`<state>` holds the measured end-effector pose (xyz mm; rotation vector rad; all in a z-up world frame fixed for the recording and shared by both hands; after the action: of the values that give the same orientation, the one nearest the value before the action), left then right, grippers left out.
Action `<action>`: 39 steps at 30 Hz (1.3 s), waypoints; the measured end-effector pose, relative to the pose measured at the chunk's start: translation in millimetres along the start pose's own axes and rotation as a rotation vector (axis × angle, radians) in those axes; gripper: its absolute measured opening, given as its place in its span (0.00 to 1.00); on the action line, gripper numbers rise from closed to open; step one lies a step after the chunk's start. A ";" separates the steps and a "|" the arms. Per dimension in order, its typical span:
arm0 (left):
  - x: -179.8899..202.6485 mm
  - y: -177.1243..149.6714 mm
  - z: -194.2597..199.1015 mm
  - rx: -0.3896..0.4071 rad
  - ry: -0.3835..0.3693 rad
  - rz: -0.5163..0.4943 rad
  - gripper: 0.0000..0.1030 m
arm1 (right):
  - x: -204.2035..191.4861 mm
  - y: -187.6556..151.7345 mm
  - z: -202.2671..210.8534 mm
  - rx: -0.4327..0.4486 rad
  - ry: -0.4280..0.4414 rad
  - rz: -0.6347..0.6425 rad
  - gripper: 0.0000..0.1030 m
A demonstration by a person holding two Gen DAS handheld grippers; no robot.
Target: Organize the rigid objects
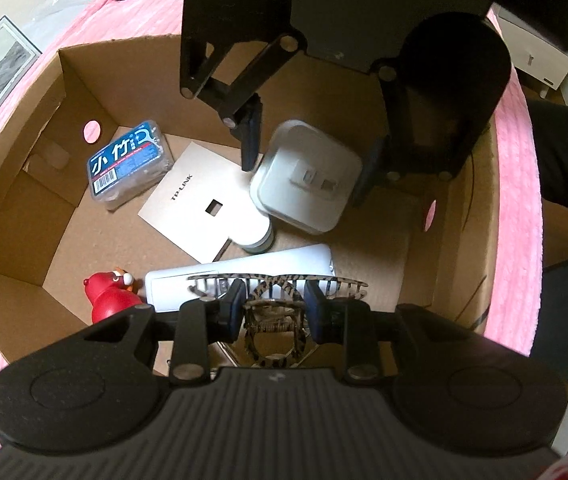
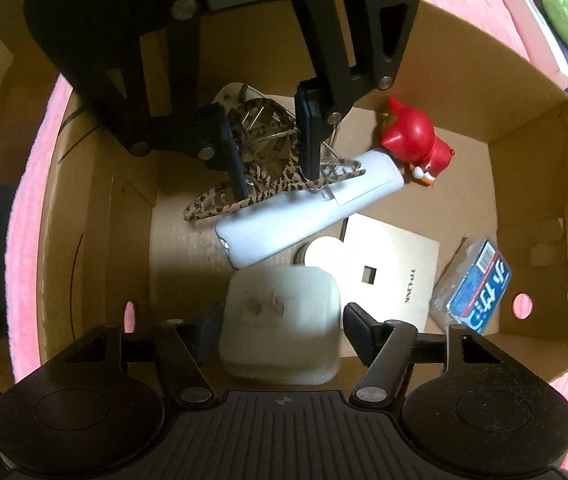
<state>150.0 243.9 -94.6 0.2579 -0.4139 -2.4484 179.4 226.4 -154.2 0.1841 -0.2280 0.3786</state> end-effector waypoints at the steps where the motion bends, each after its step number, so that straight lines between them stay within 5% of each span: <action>1: 0.4 0.1 1.2 0.002 -0.001 0.001 0.25 | 0.9 -0.1 1.5 0.006 -0.012 0.005 0.67; 16: -2.3 8.0 42.4 0.099 0.088 0.114 0.26 | 4.0 9.9 61.3 0.177 -0.120 -0.123 0.72; 25: 4.1 12.1 82.2 0.168 0.240 0.309 0.41 | 5.3 -10.5 105.2 0.381 -0.141 -0.594 0.72; 29: 6.9 9.9 98.6 0.200 0.295 0.413 0.56 | -1.8 -27.0 129.1 0.472 -0.171 -0.774 0.72; 34: 11.0 5.4 120.0 0.239 0.369 0.556 0.58 | -12.2 -54.7 153.6 0.587 -0.178 -1.067 0.72; 39: 22.8 3.4 135.5 0.310 0.422 0.653 0.76 | -42.5 -72.8 171.5 0.665 -0.168 -1.214 0.72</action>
<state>95.9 258.5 31.0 0.6445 -0.5788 -1.6343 137.2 107.7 -10.5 0.9497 -0.1141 -0.7940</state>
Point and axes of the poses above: each gripper's, at about its wrist camera, not at the fingertips, and z roughly against the way its jaws point, x to its right, y to its top, the point moved 9 cm from there along -z, roughly the way its jaws point, and after that the axes turned 3 degrees about -y, right-handed, at the moved point
